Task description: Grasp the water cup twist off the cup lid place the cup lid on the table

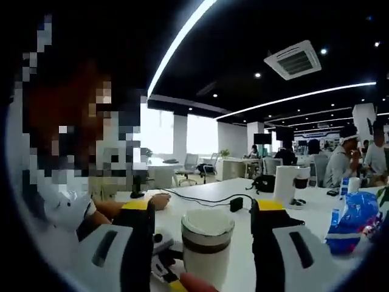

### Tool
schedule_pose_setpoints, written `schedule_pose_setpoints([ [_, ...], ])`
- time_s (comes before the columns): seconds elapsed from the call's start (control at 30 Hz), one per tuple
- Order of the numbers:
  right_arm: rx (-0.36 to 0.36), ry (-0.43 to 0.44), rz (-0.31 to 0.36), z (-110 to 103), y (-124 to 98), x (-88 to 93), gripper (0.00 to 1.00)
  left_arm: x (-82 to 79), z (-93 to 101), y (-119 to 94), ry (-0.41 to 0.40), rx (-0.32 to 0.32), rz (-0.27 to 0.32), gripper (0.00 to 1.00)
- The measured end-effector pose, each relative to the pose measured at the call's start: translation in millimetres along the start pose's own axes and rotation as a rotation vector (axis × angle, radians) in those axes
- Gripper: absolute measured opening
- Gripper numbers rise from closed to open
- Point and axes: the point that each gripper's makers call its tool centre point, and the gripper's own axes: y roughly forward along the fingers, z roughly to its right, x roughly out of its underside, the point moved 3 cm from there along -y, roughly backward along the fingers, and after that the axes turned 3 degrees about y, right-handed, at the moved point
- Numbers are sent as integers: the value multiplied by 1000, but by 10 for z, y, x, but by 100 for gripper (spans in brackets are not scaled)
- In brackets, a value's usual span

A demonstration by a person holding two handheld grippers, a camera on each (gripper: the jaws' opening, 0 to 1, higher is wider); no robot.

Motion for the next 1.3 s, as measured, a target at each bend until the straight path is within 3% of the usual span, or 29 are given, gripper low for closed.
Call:
schedule_pose_setpoints([
  [0.07, 28, 18, 19, -66, -24, -24, 66, -1, 4, 0, 0, 0, 0, 48],
  [0.13, 71, 82, -20, -76, -86, 19, 58, -1, 2, 1, -2, 0, 0, 48],
  [0.17, 75, 65, -19, -86, -86, 17, 59, 0, 4, 1, -3, -1, -1, 48],
  [0.27, 199, 6, -78, -24, -147, 93, 54, 0, 3, 3, -3, -2, -1, 48],
  [0.33, 251, -6, -77, -27, -173, 94, 52, 1, 1, 5, -2, -2, -2, 48],
  [0.43, 354, 2, -80, -20, -198, 140, 46, -1, 3, 2, -1, -2, -2, 48],
  [0.5, 403, 67, -90, -72, -206, 177, 45, -1, 2, 4, 0, -3, -2, 48],
  [0.73, 452, 36, -120, -225, -165, 266, 55, -2, 0, 7, 0, -3, -3, 48],
  [1.03, 436, 77, -97, -18, 175, 316, 56, 1, -2, 2, 1, -4, -3, 48],
  [1.3, 441, 109, -121, 94, 265, 365, 51, 4, -6, -2, 1, -3, -2, 48],
])
